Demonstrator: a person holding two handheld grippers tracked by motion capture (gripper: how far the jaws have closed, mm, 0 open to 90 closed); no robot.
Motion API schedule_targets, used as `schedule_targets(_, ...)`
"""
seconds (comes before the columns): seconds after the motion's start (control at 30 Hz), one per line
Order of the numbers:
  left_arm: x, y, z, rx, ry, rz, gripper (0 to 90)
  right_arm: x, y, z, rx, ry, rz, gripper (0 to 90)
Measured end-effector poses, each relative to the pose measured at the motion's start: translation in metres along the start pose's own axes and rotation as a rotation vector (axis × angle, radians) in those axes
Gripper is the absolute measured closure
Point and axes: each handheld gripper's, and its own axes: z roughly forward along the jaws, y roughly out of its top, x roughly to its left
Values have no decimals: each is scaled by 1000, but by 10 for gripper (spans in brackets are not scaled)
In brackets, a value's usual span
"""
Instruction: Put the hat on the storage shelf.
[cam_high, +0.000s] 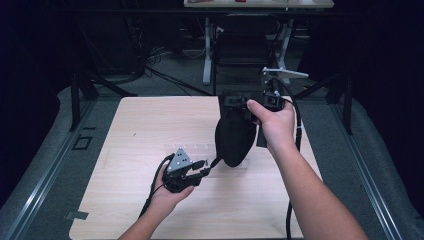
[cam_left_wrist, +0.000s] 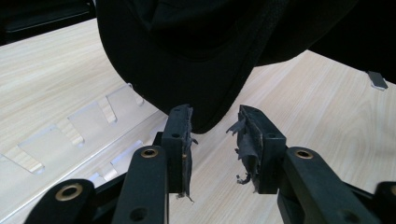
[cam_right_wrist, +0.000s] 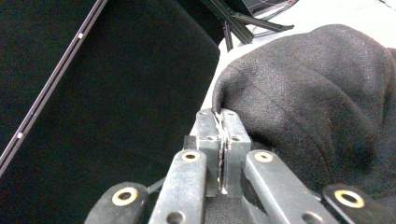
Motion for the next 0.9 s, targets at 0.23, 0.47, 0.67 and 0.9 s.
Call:
schedule_targets(0.23,-2,0,2,20,16,14,680,4,0,5,3,3,-5,885)
schedule_targets(0.47,-5,2,6,60,32,37,736,7,-1,10,6,4,-13,885)
schedule_targets(0.67,-8,4,8,80,32,58,777,11,-2,14,10,1,-19,884)
schedule_targets(0.9,-7,4,9,105,46,73,852,15,-4,21,15,13,-20,883)
